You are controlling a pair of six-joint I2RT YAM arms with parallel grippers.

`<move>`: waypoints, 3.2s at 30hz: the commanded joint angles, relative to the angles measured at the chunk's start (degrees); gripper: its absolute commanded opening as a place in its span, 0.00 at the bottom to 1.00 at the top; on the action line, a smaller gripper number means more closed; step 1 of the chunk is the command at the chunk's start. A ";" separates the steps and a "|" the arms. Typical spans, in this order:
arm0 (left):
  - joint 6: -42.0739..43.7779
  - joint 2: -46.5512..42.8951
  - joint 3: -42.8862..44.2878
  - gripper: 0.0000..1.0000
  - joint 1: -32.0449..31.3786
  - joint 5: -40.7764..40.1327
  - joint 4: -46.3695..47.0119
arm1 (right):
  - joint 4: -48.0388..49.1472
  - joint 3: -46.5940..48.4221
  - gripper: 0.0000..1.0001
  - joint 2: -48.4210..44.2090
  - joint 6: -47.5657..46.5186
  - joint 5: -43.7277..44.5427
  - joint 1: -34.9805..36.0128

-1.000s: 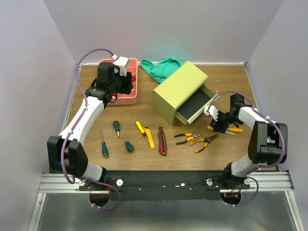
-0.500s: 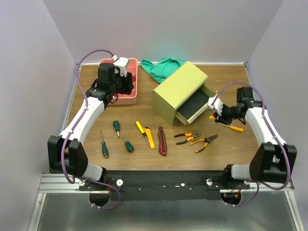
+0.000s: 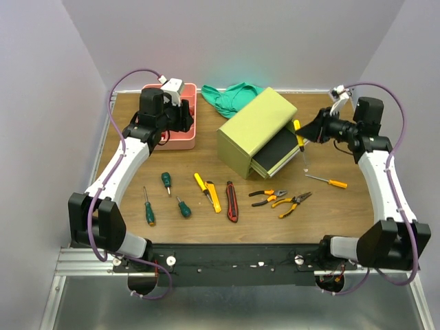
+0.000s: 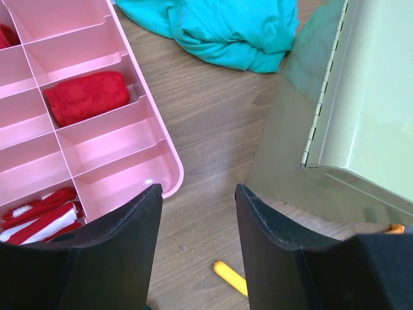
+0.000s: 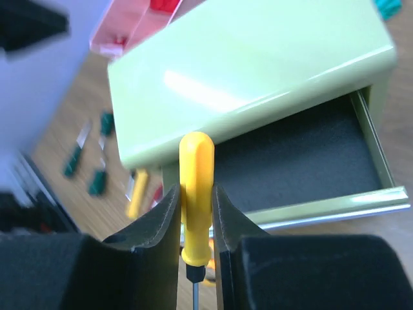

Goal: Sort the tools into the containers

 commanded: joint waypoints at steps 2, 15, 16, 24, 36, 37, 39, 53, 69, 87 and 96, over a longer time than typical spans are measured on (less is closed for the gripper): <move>-1.15 -1.61 -0.32 0.59 0.36 0.88 0.66 | 12.23 2.82 0.01 5.64 36.81 16.58 0.70; 2.54 0.14 1.43 0.59 0.36 -0.79 -2.33 | 5.02 7.48 0.01 15.92 50.19 24.98 0.27; 2.80 0.23 1.60 0.59 0.36 -1.05 -2.42 | 4.57 7.57 0.01 16.45 50.19 25.42 0.35; 3.86 1.55 2.57 0.59 0.27 -1.23 -2.33 | 7.29 5.55 0.63 18.83 47.46 20.96 1.14; 1.05 0.41 1.52 0.59 0.27 1.66 0.30 | -2.34 12.31 0.75 11.00 11.40 10.16 -5.00; 0.87 0.41 1.60 0.59 0.27 1.93 0.39 | -4.37 12.84 0.75 11.27 5.07 8.31 -6.05; 0.78 0.32 1.69 0.59 0.27 2.37 0.48 | -12.51 14.17 0.75 12.32 -15.75 5.93 -8.52; 2.46 -2.84 -3.58 0.59 0.80 1.67 0.83 | -27.95 1.16 0.79 19.96 -85.49 26.38 -11.69; 3.95 1.90 -0.77 0.59 0.80 0.52 0.22 | -18.37 -7.46 0.77 25.85 -97.12 39.49 -13.45; 3.25 4.80 3.53 0.58 0.80 2.19 0.65 | -44.22 20.56 0.01 21.29 -57.59 12.44 -13.97; -0.80 5.68 4.94 0.57 0.27 4.39 1.36 | -13.51 13.84 0.01 19.63 10.54 -10.60 -13.80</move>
